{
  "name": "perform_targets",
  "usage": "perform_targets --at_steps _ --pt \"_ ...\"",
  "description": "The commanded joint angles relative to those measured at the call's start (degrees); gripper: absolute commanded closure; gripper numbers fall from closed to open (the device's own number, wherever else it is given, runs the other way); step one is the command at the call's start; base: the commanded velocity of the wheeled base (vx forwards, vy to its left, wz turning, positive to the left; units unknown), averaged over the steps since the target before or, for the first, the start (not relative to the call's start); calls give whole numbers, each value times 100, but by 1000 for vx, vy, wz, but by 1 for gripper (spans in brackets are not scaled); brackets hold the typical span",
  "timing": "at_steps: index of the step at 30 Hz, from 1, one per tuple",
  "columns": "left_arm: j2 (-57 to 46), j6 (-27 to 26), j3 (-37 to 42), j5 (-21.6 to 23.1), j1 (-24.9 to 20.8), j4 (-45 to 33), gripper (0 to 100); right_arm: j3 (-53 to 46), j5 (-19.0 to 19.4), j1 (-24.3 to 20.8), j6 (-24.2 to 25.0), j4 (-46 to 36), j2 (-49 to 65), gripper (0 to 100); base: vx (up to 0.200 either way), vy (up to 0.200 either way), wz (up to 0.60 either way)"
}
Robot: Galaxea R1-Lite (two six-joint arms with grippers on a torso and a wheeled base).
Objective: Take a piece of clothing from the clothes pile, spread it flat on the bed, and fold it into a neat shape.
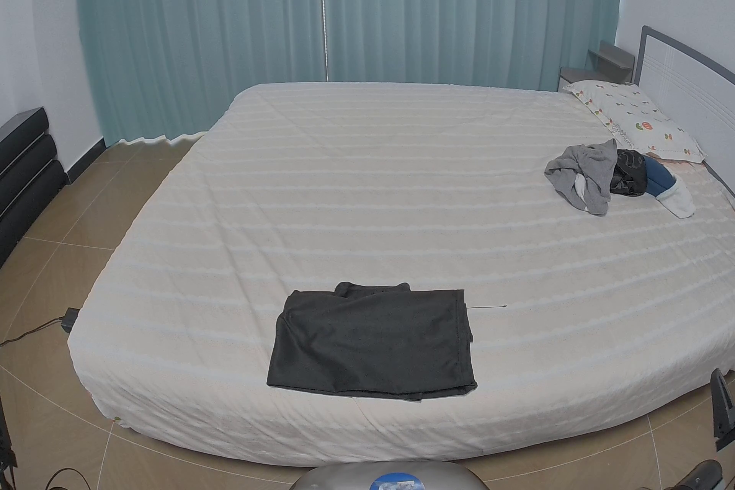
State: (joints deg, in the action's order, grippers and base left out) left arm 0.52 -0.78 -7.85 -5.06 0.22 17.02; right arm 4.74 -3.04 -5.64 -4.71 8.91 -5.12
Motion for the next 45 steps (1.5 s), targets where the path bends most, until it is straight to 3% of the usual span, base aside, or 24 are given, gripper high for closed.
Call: perform_targets --at_steps 1,3,10,22,30,37,39,40,42,43,45 --pt "-44 -230 785 -268 4 302 0 -465 330 608 -268 -214 512 0 0 0 0" --pt "-44 -230 785 -268 4 232 0 -465 312 600 -277 -302 468 0 0 0 0" --pt "-52 -98 776 -232 4 -1421 0 -421 444 573 356 -1041 494 0 0 0 0" --pt "-26 -317 759 -197 13 -1403 0 -395 479 301 304 -1093 37 0 0 0 0" --pt "-52 333 767 -74 -4 -1368 0 -439 514 582 348 -1014 503 0 0 0 0" --pt "-52 -89 776 -74 -4 -1350 0 -474 514 582 304 -874 494 0 0 0 0" --pt "-52 -177 767 137 -4 -1368 0 -474 444 600 348 -874 494 0 0 0 0" --pt "-52 -159 759 488 -4 -1403 0 -474 427 600 365 -874 494 0 0 0 0" --pt "-52 -159 759 488 -4 -1403 0 -474 427 600 365 -874 494 0 0 0 0" --pt "-52 -221 741 1139 -4 -1473 0 -474 409 582 435 -874 494 0 0 0 0" --pt "-52 -159 741 1104 -4 -1473 0 -474 409 582 506 -865 494 0 0 0 0"
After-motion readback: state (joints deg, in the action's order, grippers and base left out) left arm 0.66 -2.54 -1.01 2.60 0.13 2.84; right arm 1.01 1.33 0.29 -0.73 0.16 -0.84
